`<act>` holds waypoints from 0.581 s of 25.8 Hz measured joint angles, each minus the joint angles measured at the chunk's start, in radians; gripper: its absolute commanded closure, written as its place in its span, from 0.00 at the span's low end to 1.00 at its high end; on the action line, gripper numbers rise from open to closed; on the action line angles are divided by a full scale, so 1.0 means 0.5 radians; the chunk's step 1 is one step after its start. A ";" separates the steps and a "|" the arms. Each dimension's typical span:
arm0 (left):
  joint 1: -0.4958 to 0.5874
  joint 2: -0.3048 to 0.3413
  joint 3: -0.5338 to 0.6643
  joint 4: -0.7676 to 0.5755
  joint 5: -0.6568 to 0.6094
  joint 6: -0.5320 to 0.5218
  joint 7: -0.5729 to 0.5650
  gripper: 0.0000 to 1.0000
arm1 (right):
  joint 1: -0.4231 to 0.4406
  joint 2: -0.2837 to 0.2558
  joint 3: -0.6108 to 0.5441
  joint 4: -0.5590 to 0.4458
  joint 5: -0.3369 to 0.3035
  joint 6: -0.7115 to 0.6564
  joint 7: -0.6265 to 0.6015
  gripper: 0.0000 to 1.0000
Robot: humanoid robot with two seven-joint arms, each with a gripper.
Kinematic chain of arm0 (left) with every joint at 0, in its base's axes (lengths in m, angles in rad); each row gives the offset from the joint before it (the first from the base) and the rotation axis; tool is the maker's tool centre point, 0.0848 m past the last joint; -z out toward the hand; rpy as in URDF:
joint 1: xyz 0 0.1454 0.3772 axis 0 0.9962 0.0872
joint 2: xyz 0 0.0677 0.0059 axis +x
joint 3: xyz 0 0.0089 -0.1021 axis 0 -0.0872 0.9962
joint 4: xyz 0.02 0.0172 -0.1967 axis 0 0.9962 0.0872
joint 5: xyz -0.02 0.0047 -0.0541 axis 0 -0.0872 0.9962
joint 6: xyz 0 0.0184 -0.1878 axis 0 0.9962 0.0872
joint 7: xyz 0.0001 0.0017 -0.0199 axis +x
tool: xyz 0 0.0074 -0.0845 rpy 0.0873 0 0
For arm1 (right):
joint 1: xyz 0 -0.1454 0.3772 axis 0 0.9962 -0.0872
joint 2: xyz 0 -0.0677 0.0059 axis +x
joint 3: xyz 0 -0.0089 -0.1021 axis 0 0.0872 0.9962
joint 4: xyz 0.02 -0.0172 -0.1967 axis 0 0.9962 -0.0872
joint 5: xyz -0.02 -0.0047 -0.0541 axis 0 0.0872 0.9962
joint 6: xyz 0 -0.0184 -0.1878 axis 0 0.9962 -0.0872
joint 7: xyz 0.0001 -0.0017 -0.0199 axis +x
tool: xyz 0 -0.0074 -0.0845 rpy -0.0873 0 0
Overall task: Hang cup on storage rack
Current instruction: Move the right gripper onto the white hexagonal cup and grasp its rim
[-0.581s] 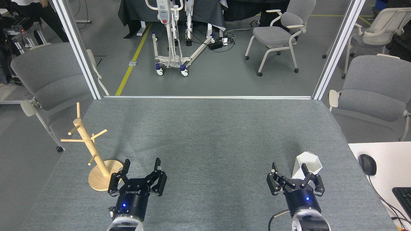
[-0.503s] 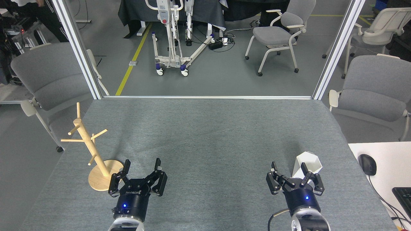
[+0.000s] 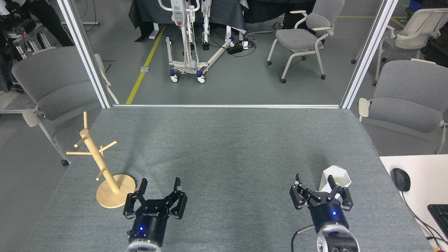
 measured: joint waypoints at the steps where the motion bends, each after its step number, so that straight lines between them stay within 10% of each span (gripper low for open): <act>1: -0.005 0.003 0.000 -0.001 -0.001 0.000 0.000 0.01 | -0.006 -0.001 -0.003 -0.001 0.000 0.000 0.007 0.00; 15: -0.010 0.008 -0.002 -0.010 -0.016 0.016 -0.004 0.01 | -0.074 -0.094 -0.290 0.149 -0.022 -0.106 0.021 0.00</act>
